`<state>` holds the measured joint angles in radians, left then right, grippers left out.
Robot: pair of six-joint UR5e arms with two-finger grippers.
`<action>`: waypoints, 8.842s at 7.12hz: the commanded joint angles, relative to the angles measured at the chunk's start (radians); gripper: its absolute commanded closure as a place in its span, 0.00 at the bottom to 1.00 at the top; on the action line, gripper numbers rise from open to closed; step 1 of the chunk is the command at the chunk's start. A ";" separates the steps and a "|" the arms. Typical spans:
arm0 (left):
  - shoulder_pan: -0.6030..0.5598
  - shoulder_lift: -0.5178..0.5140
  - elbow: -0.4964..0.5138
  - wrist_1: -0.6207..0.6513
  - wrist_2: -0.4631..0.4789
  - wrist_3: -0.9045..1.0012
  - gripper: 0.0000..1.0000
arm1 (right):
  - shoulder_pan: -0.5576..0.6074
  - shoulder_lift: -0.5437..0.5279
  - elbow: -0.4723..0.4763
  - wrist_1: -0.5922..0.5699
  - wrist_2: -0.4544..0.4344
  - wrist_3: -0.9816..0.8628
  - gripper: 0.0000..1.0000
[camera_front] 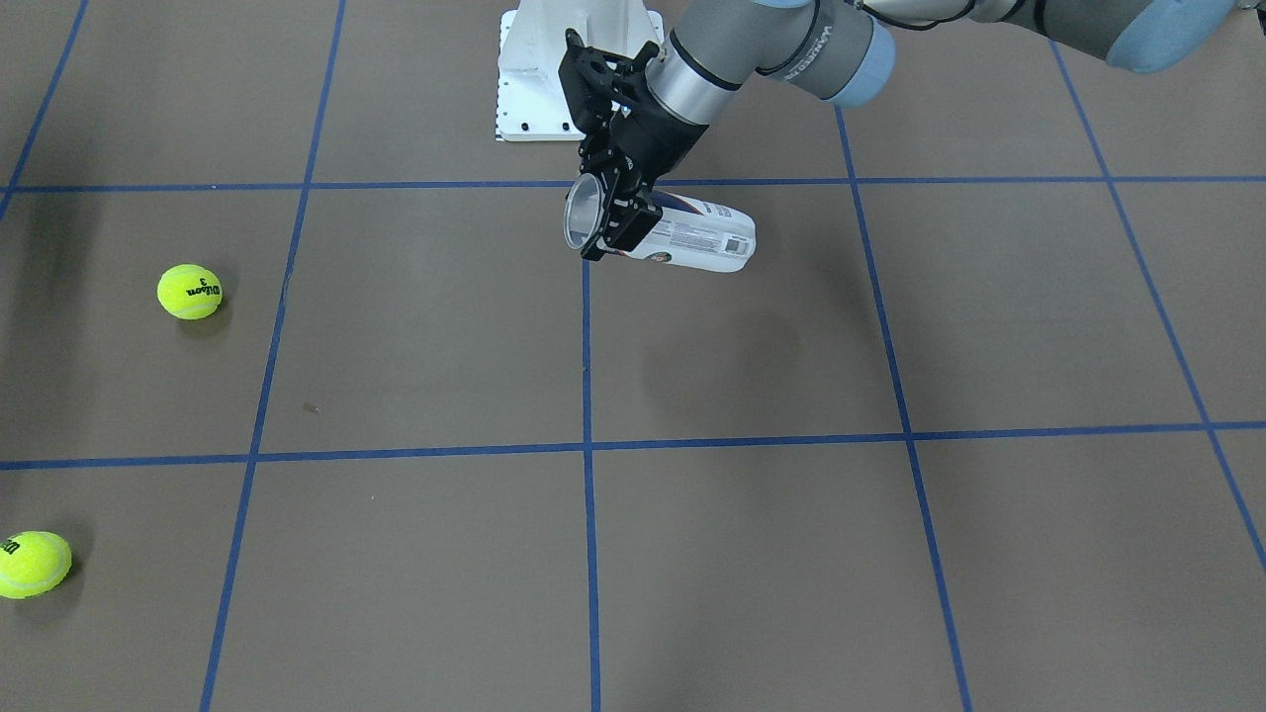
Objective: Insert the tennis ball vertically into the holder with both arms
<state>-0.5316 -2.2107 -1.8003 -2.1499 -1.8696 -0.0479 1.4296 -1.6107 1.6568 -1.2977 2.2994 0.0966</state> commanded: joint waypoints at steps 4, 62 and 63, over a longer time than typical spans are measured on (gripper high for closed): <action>0.005 -0.003 0.180 -0.807 0.134 -0.423 0.39 | 0.000 0.000 0.003 0.000 0.000 -0.001 0.01; 0.110 -0.075 0.760 -1.545 0.224 -0.277 0.17 | -0.735 -0.164 0.278 0.337 -0.499 0.948 0.01; 0.110 -0.075 0.760 -1.545 0.224 -0.277 0.17 | -0.736 -0.164 0.270 0.337 -0.499 0.950 0.01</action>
<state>-0.4216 -2.2857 -1.0404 -3.6954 -1.6460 -0.3252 0.6953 -1.7746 1.9441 -0.9746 1.8013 1.0449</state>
